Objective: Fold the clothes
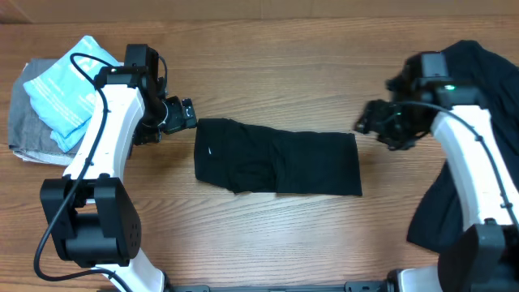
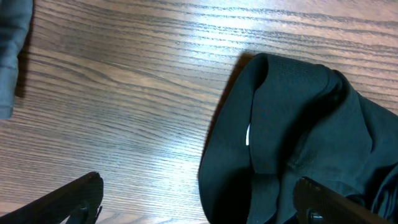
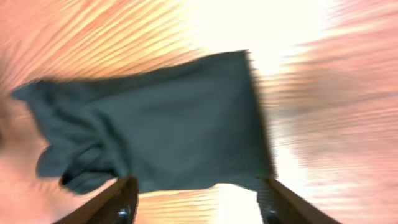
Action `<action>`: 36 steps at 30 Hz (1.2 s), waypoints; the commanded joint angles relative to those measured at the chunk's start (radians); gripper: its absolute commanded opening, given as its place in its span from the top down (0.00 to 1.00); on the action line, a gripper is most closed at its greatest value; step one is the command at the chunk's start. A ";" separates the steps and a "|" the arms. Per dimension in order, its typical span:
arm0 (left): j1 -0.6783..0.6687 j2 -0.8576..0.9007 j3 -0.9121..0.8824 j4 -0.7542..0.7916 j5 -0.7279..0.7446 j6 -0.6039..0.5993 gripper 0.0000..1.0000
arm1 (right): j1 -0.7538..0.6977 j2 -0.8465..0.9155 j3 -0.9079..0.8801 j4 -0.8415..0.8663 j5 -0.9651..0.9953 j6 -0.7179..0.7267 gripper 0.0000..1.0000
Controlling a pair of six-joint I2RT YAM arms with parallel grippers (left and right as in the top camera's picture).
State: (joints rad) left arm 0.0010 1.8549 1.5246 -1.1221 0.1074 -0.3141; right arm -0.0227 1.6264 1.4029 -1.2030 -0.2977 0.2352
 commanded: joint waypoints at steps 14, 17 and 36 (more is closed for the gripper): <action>0.006 -0.029 -0.005 0.001 -0.007 0.003 0.00 | -0.064 0.021 -0.316 0.274 -0.031 -0.050 0.45; 0.006 -0.029 -0.005 0.001 -0.007 0.004 0.00 | -0.063 0.021 -0.383 0.344 -0.122 -0.110 0.45; 0.006 -0.029 -0.005 0.001 -0.007 0.004 0.00 | -0.062 0.021 -0.579 0.631 -0.134 -0.108 0.46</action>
State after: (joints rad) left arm 0.0010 1.8549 1.5246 -1.1221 0.1074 -0.3141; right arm -0.0891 1.6470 0.8314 -0.5774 -0.4156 0.1337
